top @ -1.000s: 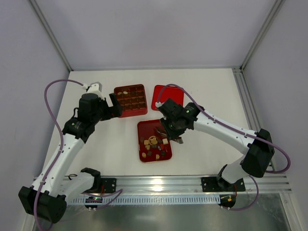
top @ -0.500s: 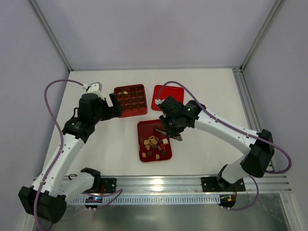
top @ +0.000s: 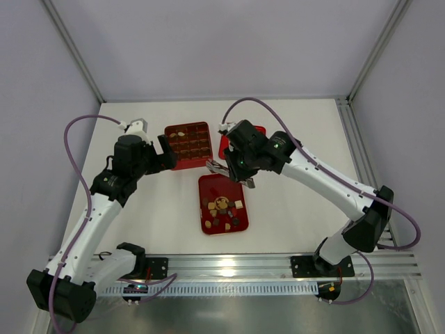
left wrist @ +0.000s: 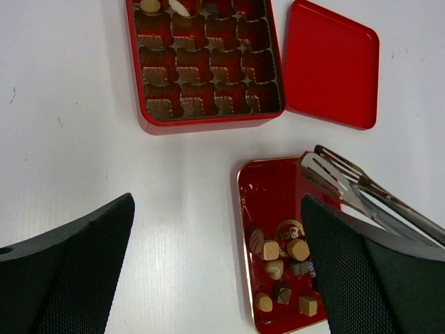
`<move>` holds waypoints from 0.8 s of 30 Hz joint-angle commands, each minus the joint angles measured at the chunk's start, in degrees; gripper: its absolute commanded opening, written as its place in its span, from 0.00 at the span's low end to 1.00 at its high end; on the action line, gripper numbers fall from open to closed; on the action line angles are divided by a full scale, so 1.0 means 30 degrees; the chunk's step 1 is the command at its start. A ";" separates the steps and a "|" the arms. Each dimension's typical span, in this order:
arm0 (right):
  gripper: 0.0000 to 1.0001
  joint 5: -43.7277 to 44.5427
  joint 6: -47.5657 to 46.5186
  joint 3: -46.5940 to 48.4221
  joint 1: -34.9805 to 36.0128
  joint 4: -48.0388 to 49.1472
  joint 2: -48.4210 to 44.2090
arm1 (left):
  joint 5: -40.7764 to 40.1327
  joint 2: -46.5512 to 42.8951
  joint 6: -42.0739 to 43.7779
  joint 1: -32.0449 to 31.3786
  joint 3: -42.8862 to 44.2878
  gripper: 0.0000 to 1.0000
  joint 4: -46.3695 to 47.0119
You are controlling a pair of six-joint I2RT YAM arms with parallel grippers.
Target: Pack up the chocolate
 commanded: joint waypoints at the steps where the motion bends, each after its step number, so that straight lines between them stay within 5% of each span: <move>1: 0.31 0.0200 -0.0585 0.1888 -0.0434 0.1092 0.1193 | 0.0211 -0.0278 -0.0177 0.0105 0.0013 1.00 0.0646; 13: 0.31 -0.0414 -0.1084 0.6869 -0.2601 0.3290 0.5590 | 0.0211 -0.0220 -0.0176 0.0106 0.0013 1.00 0.0646; 24: 0.31 -0.0826 -0.0352 0.7954 -0.3979 0.6542 0.8492 | 0.0416 -0.0103 -0.0235 0.0106 0.0013 1.00 0.0704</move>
